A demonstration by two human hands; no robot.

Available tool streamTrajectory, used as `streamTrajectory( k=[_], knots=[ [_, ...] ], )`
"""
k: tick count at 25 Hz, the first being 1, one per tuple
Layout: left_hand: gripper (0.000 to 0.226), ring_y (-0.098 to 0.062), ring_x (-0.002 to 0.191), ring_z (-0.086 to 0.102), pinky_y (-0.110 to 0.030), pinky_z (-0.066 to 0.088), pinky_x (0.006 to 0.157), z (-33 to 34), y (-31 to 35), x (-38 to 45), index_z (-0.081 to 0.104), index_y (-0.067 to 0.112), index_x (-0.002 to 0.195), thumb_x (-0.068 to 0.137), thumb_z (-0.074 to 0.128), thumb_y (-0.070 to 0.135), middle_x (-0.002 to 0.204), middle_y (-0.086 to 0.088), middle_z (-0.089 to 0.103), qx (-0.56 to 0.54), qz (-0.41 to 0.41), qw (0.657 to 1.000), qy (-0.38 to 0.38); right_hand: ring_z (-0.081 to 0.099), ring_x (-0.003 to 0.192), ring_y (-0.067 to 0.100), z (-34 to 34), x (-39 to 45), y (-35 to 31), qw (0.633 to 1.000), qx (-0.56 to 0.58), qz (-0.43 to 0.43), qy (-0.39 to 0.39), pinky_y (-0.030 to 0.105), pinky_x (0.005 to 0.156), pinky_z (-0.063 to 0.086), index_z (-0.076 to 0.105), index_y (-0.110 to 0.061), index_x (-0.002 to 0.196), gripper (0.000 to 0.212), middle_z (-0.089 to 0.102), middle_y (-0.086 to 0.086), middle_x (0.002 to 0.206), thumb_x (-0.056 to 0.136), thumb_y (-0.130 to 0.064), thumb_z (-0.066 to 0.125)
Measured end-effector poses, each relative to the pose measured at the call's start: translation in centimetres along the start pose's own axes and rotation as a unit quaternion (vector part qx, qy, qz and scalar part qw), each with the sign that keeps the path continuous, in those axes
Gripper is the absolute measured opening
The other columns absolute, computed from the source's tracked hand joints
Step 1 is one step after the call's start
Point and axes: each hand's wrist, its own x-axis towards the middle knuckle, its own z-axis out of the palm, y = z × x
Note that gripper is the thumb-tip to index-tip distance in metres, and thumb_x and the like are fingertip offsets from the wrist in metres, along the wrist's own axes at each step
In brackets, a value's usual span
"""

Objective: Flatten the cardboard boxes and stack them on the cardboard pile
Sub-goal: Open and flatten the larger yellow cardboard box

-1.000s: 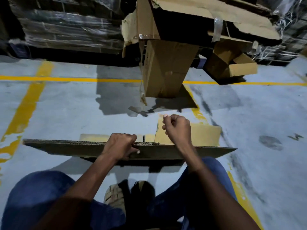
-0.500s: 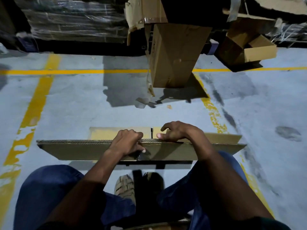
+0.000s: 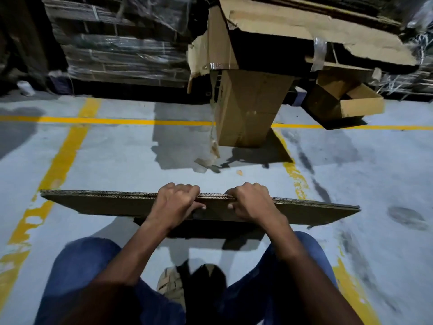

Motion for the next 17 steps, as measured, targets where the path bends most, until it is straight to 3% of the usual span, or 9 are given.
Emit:
streamTrajectory(
  k=[3,6,9,13,17],
  knots=[
    [0.046,-0.025,0.059,0.062,-0.029,0.040,0.058,-3.6,0.4,-0.1,0.053,0.016,0.069,0.065,0.085,0.050,0.061,-0.001,0.060,0.019,-0.007,0.999,0.042,0.064,0.101,0.037,-2.7,-2.1,-0.7,0.998,-0.025,0.006,0.062,0.033,0.071,0.040,0.062,-0.034,0.125,0.031,0.071,0.009,0.107,0.095,-0.043,0.058],
    [0.052,-0.023,0.062,0.063,-0.030,0.039,0.061,-5.7,0.5,-1.5,0.057,0.019,0.071,0.054,0.085,0.060,0.066,0.002,0.064,0.013,-0.017,1.000,0.008,0.065,0.097,0.035,-3.0,-4.3,-1.4,0.996,-0.027,-0.003,0.083,0.033,0.069,0.037,0.060,-0.035,0.125,0.031,0.072,0.009,0.105,0.096,-0.045,0.056],
    [0.052,-0.022,0.060,0.064,-0.028,0.042,0.056,-4.9,0.9,-4.3,0.057,0.022,0.073,0.046,0.093,0.048,0.064,0.005,0.064,0.025,-0.046,0.997,-0.058,0.066,0.099,0.037,-1.5,-5.3,-2.5,0.999,-0.012,-0.010,0.040,0.033,0.070,0.039,0.061,-0.034,0.124,0.030,0.072,0.010,0.107,0.096,-0.044,0.054],
    [0.041,-0.026,0.061,0.060,-0.031,0.043,0.057,-2.5,1.4,-6.3,0.056,0.018,0.074,0.061,0.092,0.034,0.064,0.001,0.061,0.017,-0.075,0.994,-0.082,0.065,0.099,0.039,0.6,-4.5,-2.4,0.999,0.016,-0.019,-0.021,0.035,0.069,0.039,0.064,-0.029,0.107,0.019,0.071,0.010,0.102,0.093,-0.040,0.057],
    [0.025,-0.027,0.067,0.056,-0.037,0.033,0.064,0.0,0.4,-6.1,0.057,0.016,0.080,0.081,0.071,0.037,0.073,-0.001,0.060,0.037,-0.048,0.997,-0.055,0.065,0.109,0.030,2.9,-2.3,-0.6,0.996,0.073,-0.009,-0.045,0.034,0.081,0.046,0.058,-0.043,0.127,0.044,0.072,-0.001,0.113,0.085,-0.052,0.066]
  ],
)
